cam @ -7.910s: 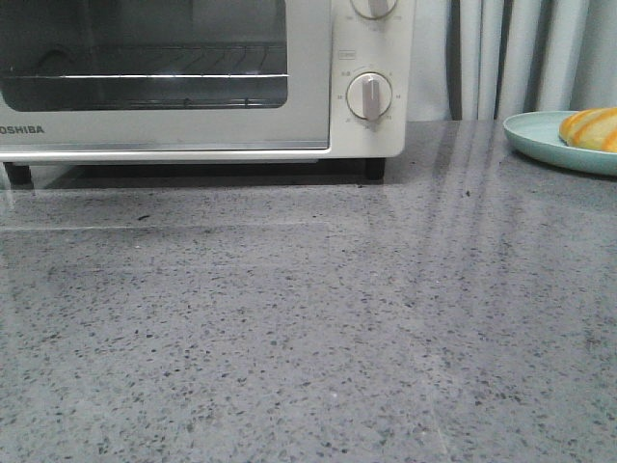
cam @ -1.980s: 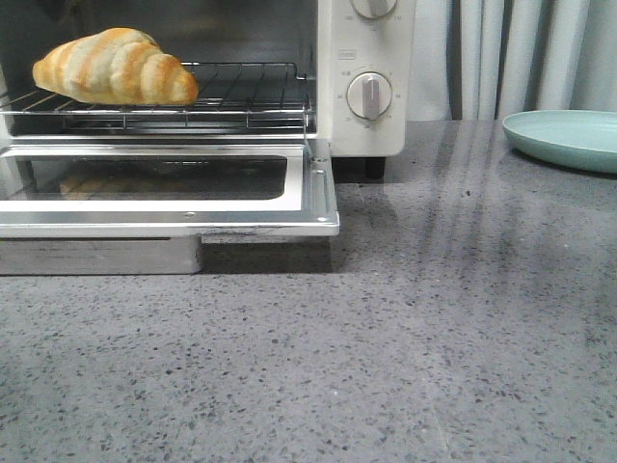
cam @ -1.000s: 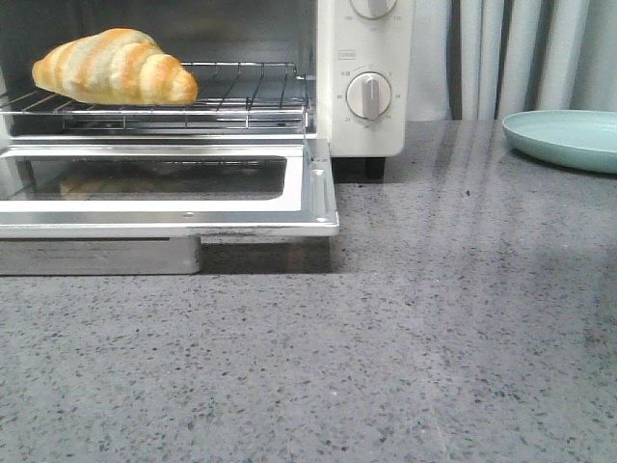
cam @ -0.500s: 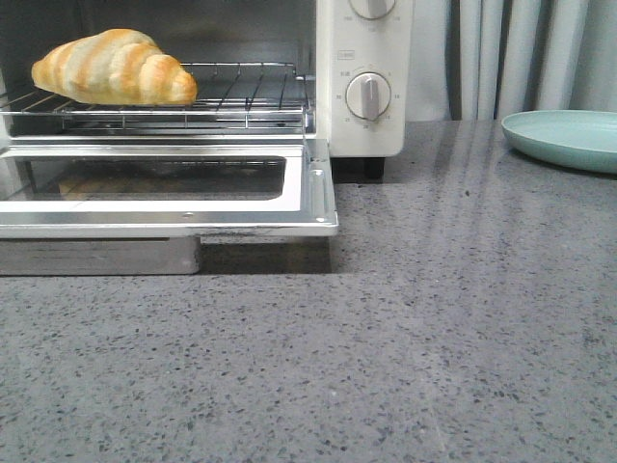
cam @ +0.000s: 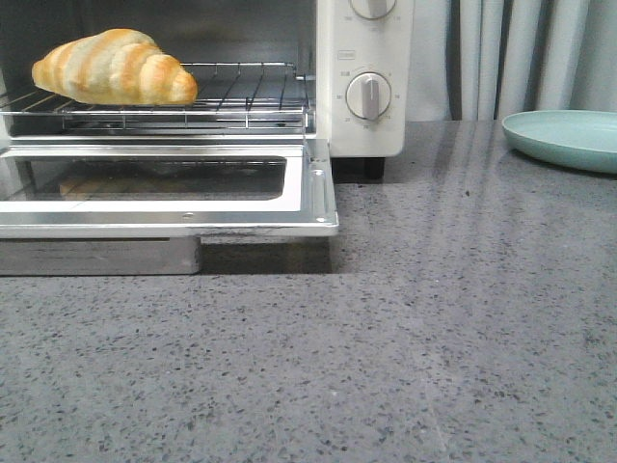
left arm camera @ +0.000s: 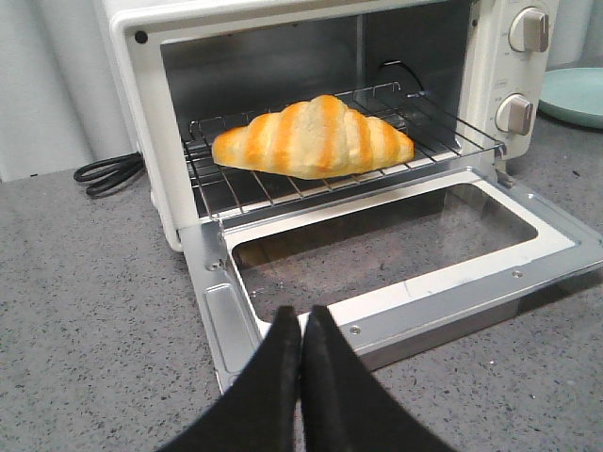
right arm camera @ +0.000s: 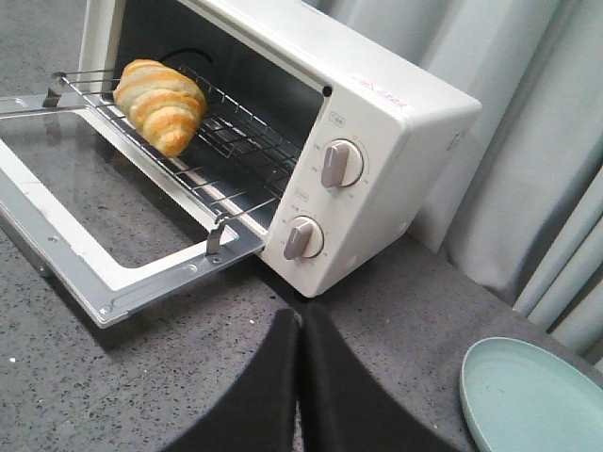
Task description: Put bread in oven
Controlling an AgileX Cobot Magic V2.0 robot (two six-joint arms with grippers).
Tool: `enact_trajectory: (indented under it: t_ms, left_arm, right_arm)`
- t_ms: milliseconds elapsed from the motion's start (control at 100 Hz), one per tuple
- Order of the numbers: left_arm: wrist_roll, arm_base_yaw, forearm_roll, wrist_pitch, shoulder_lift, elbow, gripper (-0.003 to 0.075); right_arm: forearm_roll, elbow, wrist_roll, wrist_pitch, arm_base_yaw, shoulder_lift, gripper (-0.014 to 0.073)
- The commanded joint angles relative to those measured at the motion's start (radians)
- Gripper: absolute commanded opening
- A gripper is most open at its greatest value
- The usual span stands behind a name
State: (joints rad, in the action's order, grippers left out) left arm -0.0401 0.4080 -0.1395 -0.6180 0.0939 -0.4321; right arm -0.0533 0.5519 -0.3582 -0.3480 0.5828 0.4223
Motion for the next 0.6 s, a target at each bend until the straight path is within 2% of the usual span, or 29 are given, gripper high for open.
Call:
enact_trajectory:
  t_ms: [0,590]
  left_arm:
    - [0.012,-0.003,0.008,0.074,0.011,-0.023,-0.0021]
    - [0.010,-0.003,0.008,0.076,0.011,0.007,-0.0021]
  right_arm:
    - [-0.007,0.025,-0.007,0.078,-0.005,0.003,-0.0048]
    - [-0.007,0.025,-0.007,0.078,-0.005,0.003,-0.0048]
